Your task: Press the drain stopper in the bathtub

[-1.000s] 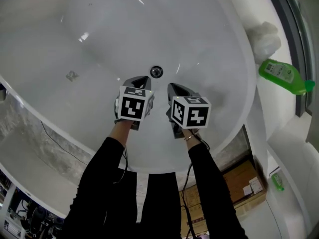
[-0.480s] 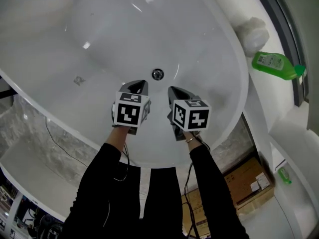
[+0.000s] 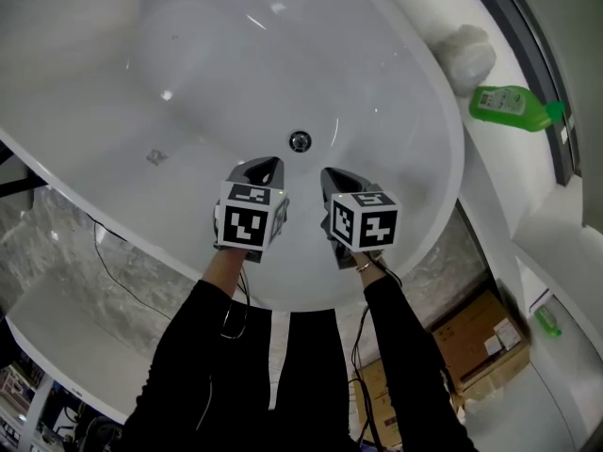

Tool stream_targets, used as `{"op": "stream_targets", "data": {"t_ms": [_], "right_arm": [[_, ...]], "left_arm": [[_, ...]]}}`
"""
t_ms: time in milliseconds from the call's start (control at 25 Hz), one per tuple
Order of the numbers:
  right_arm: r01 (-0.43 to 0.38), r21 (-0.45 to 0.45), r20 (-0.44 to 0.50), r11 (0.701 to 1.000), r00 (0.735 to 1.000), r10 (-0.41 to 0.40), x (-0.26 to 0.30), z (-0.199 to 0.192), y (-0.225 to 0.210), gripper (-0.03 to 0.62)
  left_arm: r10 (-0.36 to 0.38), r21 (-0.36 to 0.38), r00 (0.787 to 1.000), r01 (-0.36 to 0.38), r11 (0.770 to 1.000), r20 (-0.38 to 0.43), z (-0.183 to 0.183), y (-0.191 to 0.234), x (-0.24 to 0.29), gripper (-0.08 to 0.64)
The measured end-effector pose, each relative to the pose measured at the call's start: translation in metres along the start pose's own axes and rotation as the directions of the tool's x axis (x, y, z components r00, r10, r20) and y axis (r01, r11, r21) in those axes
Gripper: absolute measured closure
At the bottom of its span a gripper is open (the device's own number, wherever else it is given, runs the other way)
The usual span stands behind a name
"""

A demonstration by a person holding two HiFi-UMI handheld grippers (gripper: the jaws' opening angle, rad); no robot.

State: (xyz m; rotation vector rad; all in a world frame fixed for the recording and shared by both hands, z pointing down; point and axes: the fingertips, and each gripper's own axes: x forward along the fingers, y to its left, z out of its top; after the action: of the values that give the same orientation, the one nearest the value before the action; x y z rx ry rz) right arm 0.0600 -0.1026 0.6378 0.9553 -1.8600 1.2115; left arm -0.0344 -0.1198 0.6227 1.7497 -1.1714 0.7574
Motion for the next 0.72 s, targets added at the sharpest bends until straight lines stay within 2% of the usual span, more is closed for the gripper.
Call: {"op": "stream_targets", "data": {"t_ms": [720], "right_arm": [[0.016, 0.052, 0.052, 0.999, 0.998, -0.018, -0.021, -0.008, 0.011, 0.591]], "left_arm": [[-0.023, 0.020, 1.000, 0.023, 1.000, 0.008, -0.004, -0.003, -0.023, 0.555]]}}
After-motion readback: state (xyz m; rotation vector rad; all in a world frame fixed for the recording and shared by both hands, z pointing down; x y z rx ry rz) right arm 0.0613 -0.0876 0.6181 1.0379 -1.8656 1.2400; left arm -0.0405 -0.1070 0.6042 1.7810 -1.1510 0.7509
